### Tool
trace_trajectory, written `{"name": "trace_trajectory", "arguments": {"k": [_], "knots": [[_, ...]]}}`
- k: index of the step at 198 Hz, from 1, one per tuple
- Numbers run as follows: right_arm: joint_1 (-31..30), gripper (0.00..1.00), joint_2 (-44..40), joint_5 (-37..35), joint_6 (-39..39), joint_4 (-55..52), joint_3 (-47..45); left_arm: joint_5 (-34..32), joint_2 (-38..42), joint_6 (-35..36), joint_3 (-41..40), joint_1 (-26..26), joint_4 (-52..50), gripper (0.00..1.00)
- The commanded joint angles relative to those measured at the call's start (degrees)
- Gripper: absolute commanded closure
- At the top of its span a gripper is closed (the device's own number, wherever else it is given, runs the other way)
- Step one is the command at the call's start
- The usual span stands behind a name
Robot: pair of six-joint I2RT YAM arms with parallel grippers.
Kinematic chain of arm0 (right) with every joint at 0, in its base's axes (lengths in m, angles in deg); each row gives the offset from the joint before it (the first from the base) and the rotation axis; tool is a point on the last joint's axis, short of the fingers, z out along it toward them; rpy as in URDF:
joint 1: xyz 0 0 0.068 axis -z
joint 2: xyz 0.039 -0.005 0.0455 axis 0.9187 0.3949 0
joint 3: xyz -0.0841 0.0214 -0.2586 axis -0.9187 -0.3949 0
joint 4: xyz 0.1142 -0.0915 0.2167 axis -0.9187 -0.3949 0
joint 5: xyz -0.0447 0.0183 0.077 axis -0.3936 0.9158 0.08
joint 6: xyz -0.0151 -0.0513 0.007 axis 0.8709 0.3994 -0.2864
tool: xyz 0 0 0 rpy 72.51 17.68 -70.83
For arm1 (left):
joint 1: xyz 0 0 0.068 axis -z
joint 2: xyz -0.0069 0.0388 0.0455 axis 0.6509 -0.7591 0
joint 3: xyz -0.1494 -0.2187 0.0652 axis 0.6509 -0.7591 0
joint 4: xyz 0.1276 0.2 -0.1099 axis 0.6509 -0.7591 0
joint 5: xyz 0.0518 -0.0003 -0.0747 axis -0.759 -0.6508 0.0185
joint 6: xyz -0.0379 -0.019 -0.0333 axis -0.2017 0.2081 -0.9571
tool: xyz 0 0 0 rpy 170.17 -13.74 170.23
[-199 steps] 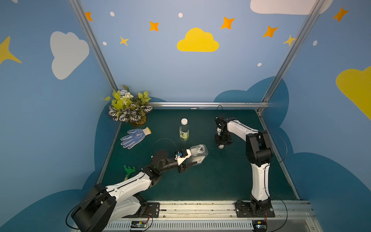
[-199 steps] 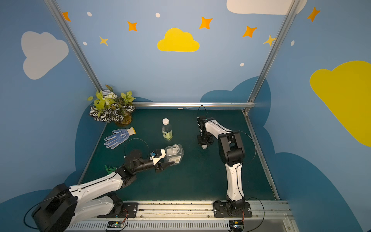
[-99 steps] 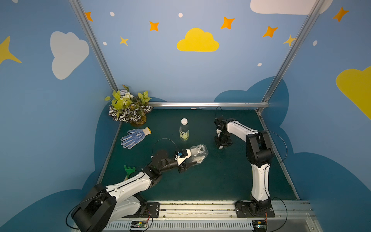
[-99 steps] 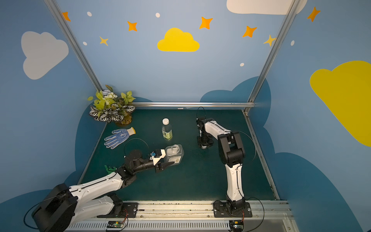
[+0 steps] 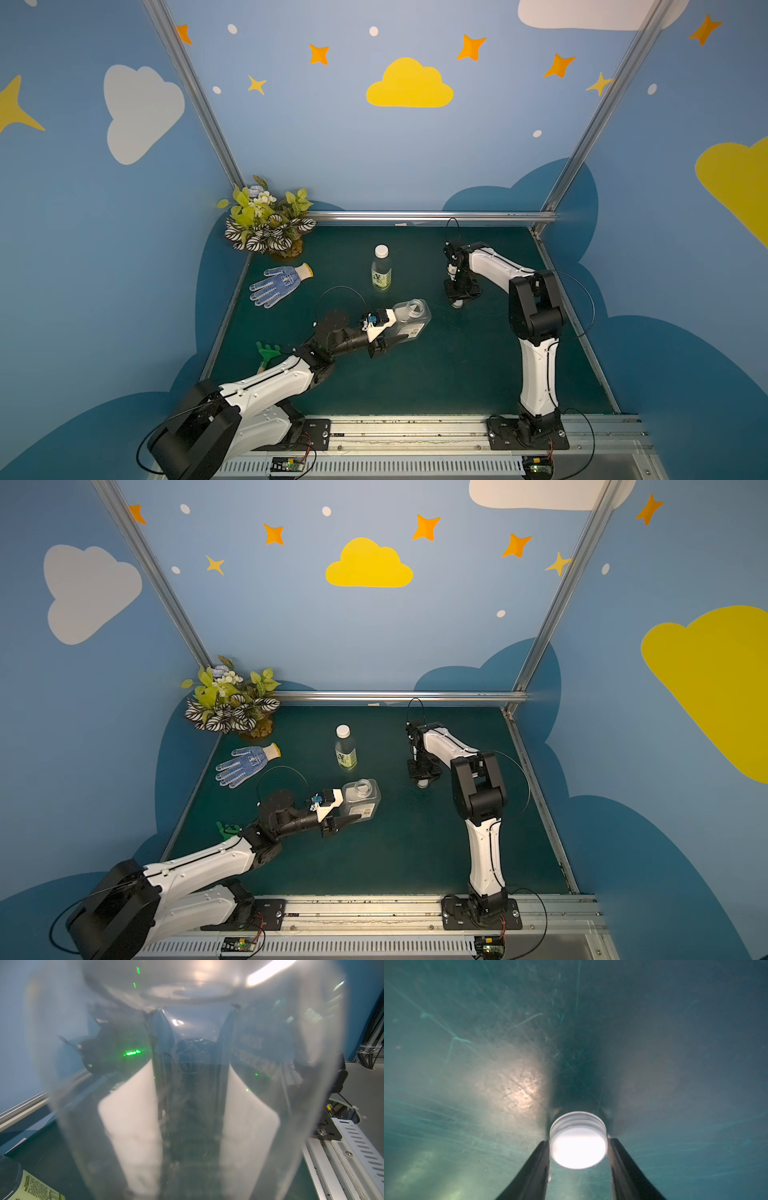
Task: Screw on the bottle caps
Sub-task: Pick up the bottle cap from the center of the board.
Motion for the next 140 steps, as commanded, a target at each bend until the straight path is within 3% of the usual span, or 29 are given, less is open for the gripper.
{"name": "trace_trajectory", "arguments": {"k": [1,46,77,140], "knots": [[0.04,0.51,1.37,0.06,0.48,-1.39,0.62,1.12,-0.43,0.24,0.9,-0.3,0.88,0.6],[-0.06,0.52,1.83,0.44,0.49,-1.38,0.07,1.14,-0.51,0.26,0.94,-0.26,0.88,0.6],[0.01,0.6,0.88,0.22,0.87,-1.46,0.08,1.3,-0.81,0.16,1.05,-0.25,0.88,0.61],[0.53,0.6,-11.29,1.45,4.01,-5.26,-2.19,4.26,-3.82,-0.13,4.01,-0.21,1.23,0.63]]}}
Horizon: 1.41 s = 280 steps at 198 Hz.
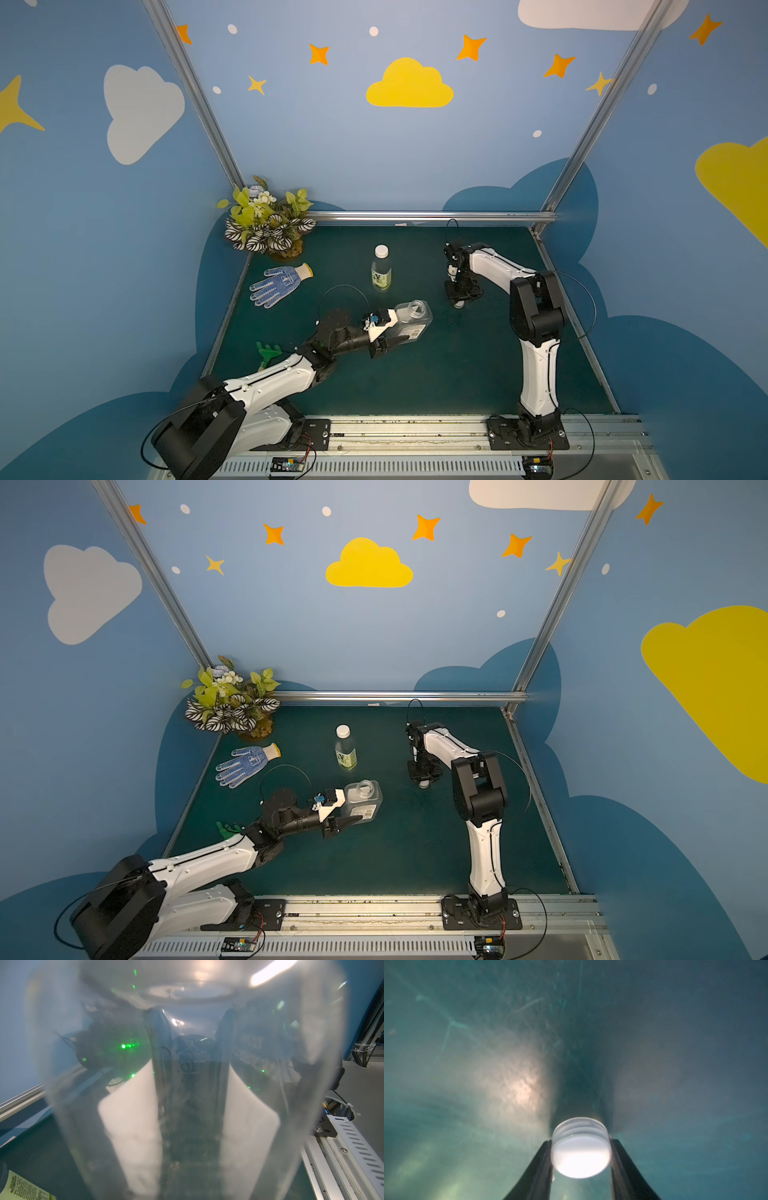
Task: Screw on the bottle caps
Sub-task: Pick up the bottle cap from the center of the board, then place the bottle cap on the plastic bottle.
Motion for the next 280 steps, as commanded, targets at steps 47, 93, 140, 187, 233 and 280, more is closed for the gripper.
{"name": "trace_trajectory", "arguments": {"k": [47,93,140,187,233,280], "knots": [[0.57,0.61,-19.53,4.15,6.29,-12.33,-1.88,4.96,-6.39,-1.01,5.15,0.82,5.06,0.65],[0.57,0.61,-29.4,9.59,9.55,-22.5,-0.65,5.39,-11.88,-0.64,7.18,3.21,7.59,0.66],[-0.27,0.61,-36.57,15.35,10.06,-29.62,4.44,5.8,-18.52,-0.16,8.58,5.66,11.83,0.67],[-3.52,0.61,-39.63,18.48,8.95,-32.0,8.6,5.89,-24.93,-1.41,10.17,6.96,17.42,0.68],[-9.68,0.6,-38.34,18.44,7.53,-31.73,9.85,5.03,-28.62,-2.03,10.98,7.11,20.71,0.69],[-14.54,0.6,-34.52,17.27,7.32,-32.08,13.06,4.73,-29.5,-1.77,11.15,7.31,20.76,0.69]]}}
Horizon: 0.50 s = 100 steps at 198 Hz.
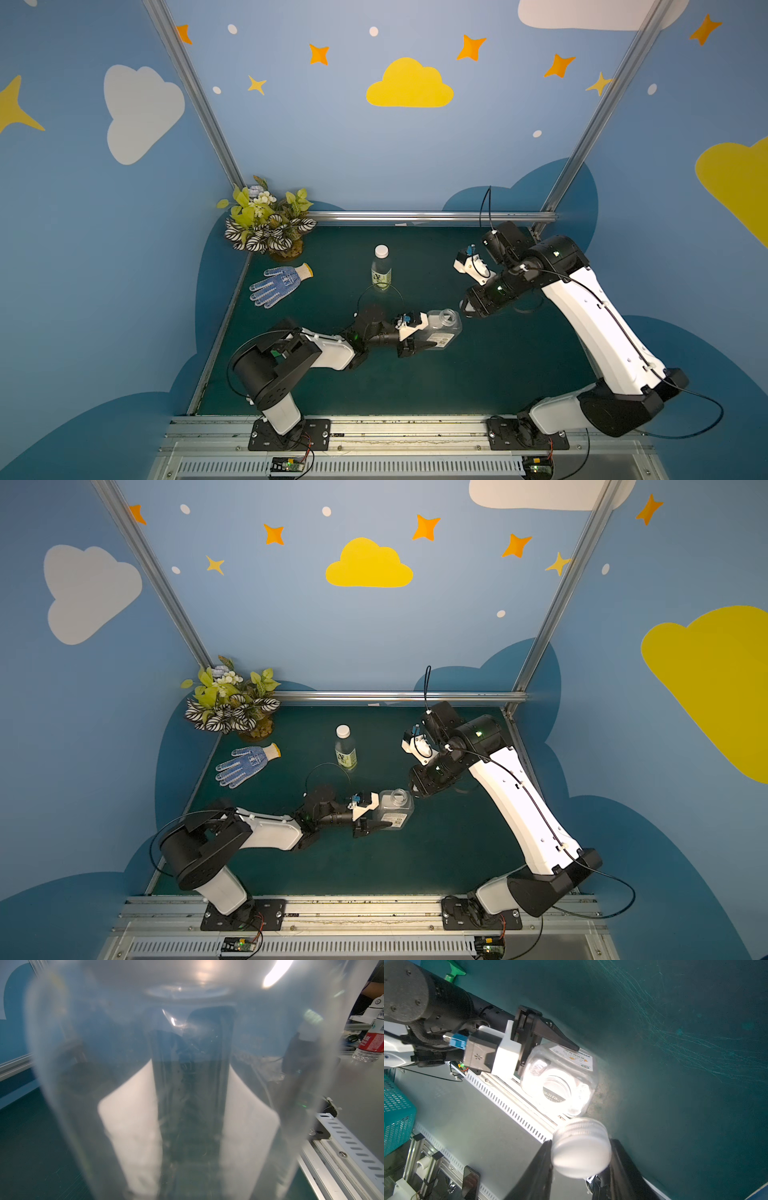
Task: Screw on the bottle caps
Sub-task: Place the bottle cap on the plastic bottle.
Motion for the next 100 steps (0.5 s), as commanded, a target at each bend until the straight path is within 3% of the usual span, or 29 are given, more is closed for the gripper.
{"name": "trace_trajectory", "arguments": {"k": [1,100], "knots": [[-2.06,0.6,1.85,-0.47,-0.68,-1.55,2.42,0.13,-0.98,-0.31,1.41,0.16,2.46,0.69],[-7.4,0.58,6.02,-4.86,-1.39,-3.17,2.88,-0.07,-1.1,-0.21,1.59,0.47,2.31,0.69]]}}
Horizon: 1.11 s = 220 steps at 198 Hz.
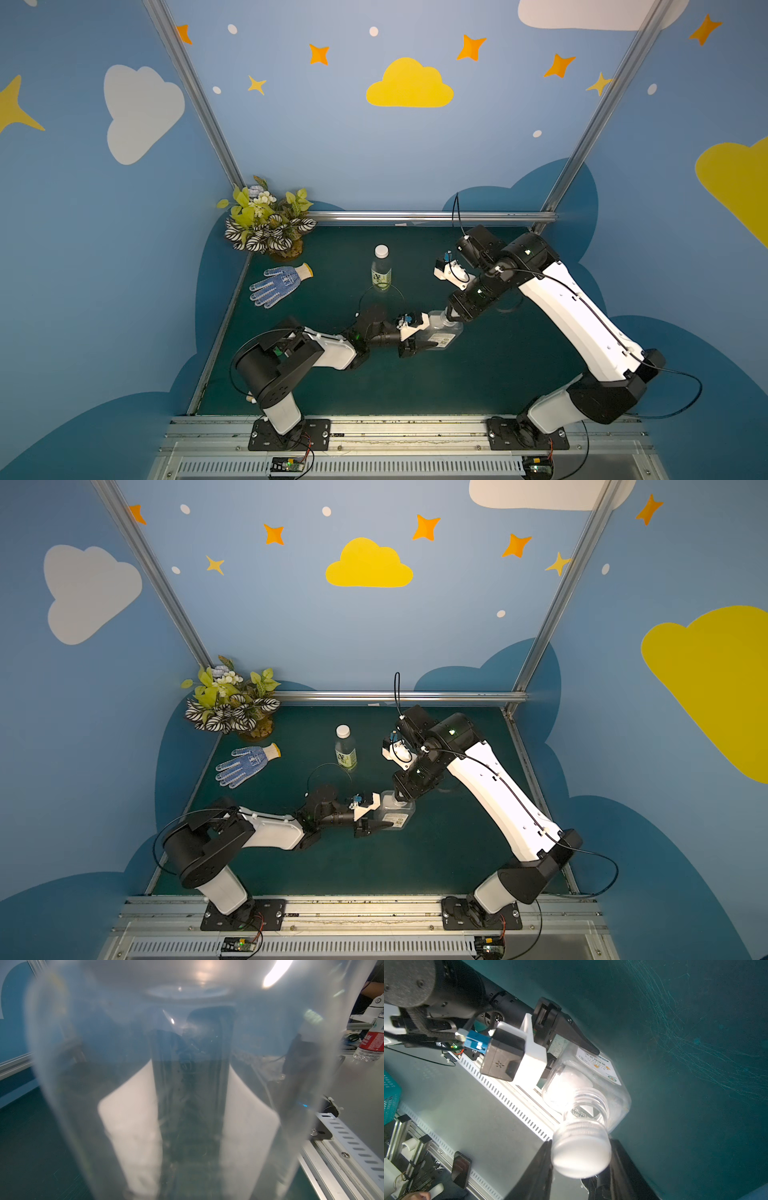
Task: Screw on the bottle caps
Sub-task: Place the bottle cap on the plastic bottle.
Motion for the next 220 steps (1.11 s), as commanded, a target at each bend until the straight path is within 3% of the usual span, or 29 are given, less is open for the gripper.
{"name": "trace_trajectory", "arguments": {"k": [1,70,220], "knots": [[-0.55,0.58,1.45,-2.28,-1.1,-2.26,1.03,0.14,-0.15,-0.22,1.06,0.23,2.11,0.69],[-1.18,0.57,4.17,-4.98,-1.88,-3.02,2.94,0.04,-0.06,-0.04,0.71,0.34,2.06,0.69],[-3.26,0.57,5.33,-4.0,-2.28,-3.68,1.2,-0.21,0.1,0.12,0.62,0.34,2.22,0.69]]}}
